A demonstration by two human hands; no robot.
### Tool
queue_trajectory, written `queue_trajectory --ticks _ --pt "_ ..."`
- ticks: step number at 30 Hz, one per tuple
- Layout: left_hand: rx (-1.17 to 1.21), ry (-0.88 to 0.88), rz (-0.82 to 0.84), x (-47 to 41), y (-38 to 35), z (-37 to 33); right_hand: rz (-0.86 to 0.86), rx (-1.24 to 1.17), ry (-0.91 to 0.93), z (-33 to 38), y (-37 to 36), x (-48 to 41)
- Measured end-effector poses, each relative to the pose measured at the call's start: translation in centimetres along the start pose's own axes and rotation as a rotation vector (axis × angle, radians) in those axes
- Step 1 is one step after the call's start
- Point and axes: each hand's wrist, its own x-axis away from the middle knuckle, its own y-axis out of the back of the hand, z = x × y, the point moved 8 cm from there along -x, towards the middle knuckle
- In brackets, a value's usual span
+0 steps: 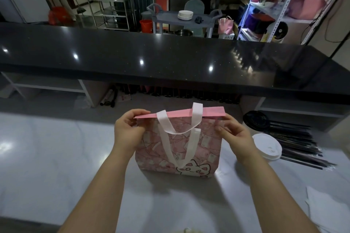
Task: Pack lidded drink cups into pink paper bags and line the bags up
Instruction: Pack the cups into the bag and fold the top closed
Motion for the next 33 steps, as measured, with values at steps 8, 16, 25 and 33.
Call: queue_trajectory --ticks 8,16,25,33 --pt "0.012 0.008 0.064 -0.4 0.3 -0.2 -0.285 -0.022 0.192 -0.9 -0.9 -0.2" --pt "0.0 -0.088 0.184 -0.9 0.9 -0.9 -0.087 0.418 0.518 2.7 -2.1 -0.6" --pt "-0.368 -0.293 0.164 -0.3 1.6 -2.7 -0.084 0.498 0.49 4.6 -1.7 0.7" --pt "-0.607 -0.459 0.104 -0.1 -0.6 -4.2 -0.096 0.733 0.353 4.8 -2.3 -0.7"
